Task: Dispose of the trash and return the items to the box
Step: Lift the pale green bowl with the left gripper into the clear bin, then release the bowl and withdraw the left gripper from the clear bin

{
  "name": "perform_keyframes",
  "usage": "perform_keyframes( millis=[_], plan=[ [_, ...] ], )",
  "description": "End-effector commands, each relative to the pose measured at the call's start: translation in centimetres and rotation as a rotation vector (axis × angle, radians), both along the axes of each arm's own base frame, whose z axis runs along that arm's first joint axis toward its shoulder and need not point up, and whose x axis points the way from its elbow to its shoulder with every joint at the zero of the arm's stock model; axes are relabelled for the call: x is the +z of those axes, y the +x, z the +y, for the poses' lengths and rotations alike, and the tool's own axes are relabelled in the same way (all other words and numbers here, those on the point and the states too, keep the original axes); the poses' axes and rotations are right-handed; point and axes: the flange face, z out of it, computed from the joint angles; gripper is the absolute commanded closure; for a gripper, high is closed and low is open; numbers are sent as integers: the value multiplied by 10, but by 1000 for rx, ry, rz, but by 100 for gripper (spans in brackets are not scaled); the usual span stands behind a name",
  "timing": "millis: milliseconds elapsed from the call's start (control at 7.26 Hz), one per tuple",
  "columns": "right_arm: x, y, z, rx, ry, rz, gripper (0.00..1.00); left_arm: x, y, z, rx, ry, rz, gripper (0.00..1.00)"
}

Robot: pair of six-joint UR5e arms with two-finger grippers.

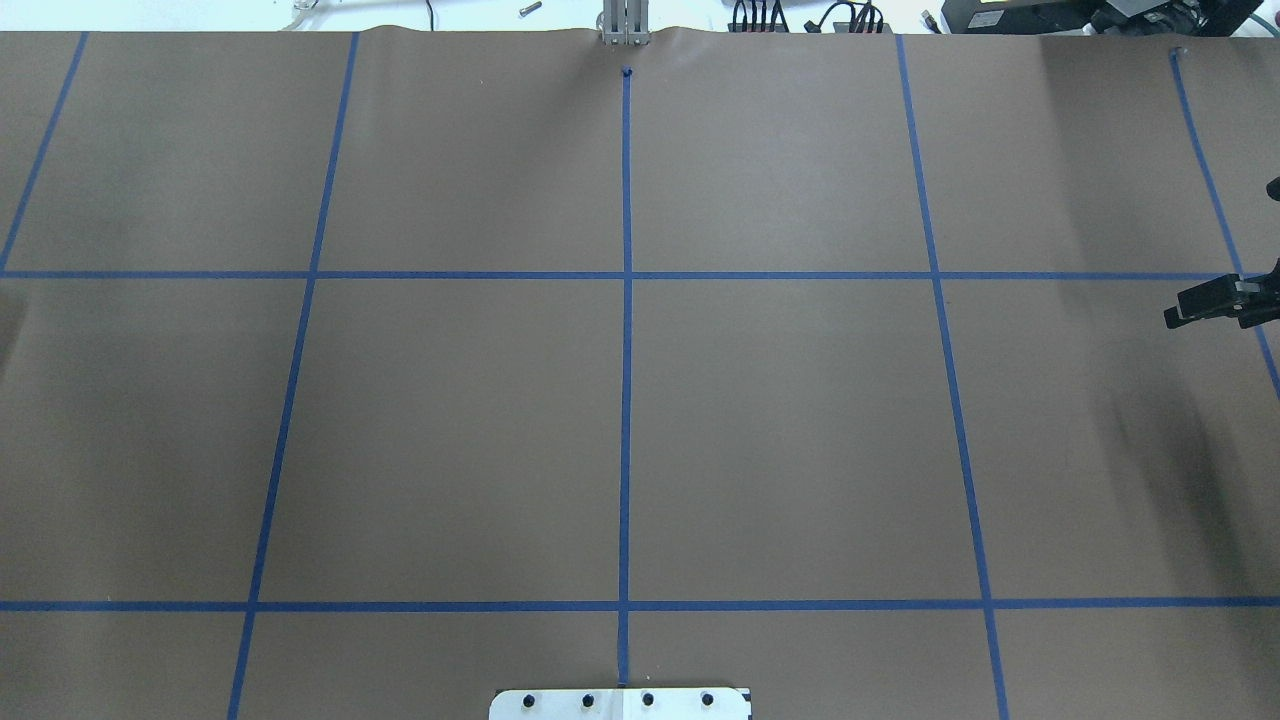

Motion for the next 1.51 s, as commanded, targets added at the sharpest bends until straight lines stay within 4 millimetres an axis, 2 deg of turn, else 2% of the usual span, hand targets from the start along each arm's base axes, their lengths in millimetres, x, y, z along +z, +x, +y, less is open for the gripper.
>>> perform_keyframes(
  millis=[0,138,275,413,551,689,826,964,1102,1240,1377],
  plan=[
    [-9,3,2,6,18,-1,0,-35,2,-16,-29,34,13,28],
    [-20,13,16,12,31,-12,0,-77,4,-25,-90,15,53,28],
    [-35,35,28,45,42,-23,0,-134,10,-37,-143,25,124,24],
    [-44,53,38,65,37,-30,0,-183,36,-43,-122,49,142,3],
    [-59,69,40,73,19,-51,0,-235,62,-43,-127,35,158,3],
    [-64,77,41,67,15,-44,0,-297,97,-32,-122,6,170,3],
    [-53,89,41,32,35,-15,0,-325,105,-17,-106,2,171,3],
    [-47,115,41,17,33,17,0,-320,104,-5,-98,6,166,3],
    [-65,129,44,20,16,10,0,-322,103,-3,-95,12,166,3],
    [-88,131,52,18,-34,13,0,-318,103,0,-79,17,164,3],
    [-92,141,57,-23,-8,32,0,-314,102,-1,-71,18,161,3]
  ],
)
